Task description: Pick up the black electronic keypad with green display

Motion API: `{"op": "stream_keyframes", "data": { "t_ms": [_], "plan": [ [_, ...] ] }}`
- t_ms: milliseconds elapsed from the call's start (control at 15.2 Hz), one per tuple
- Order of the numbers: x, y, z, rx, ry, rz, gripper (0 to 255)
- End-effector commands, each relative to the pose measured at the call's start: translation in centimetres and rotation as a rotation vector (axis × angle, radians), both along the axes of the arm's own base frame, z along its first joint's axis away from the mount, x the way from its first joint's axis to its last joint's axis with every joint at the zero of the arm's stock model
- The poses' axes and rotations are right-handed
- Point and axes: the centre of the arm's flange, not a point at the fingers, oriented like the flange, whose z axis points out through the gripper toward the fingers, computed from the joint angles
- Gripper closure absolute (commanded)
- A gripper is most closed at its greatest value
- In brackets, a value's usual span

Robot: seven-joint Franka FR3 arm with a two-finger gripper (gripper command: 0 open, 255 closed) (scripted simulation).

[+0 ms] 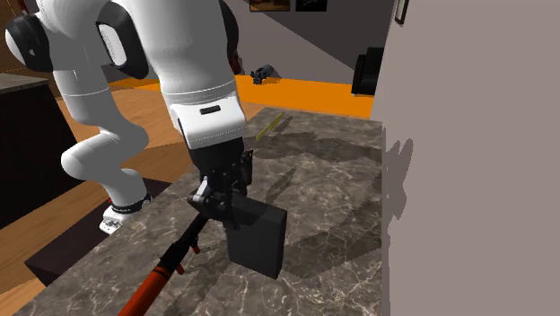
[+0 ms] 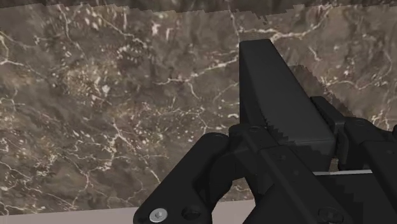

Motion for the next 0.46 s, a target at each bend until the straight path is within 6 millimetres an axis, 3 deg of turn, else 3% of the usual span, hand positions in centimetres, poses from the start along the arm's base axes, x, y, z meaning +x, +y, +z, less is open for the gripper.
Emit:
{"op": "stream_keyframes", "data": {
  "t_ms": [0, 264, 396],
  "plan": [
    [0.1, 0.0, 1.1, 0.0, 0.0, 0.0, 255],
    [0.1, 0.0, 3.2, 0.0, 0.0, 0.0, 255],
    [0.1, 0.0, 3.3, 0.0, 0.0, 0.0, 255]
  ]
}}
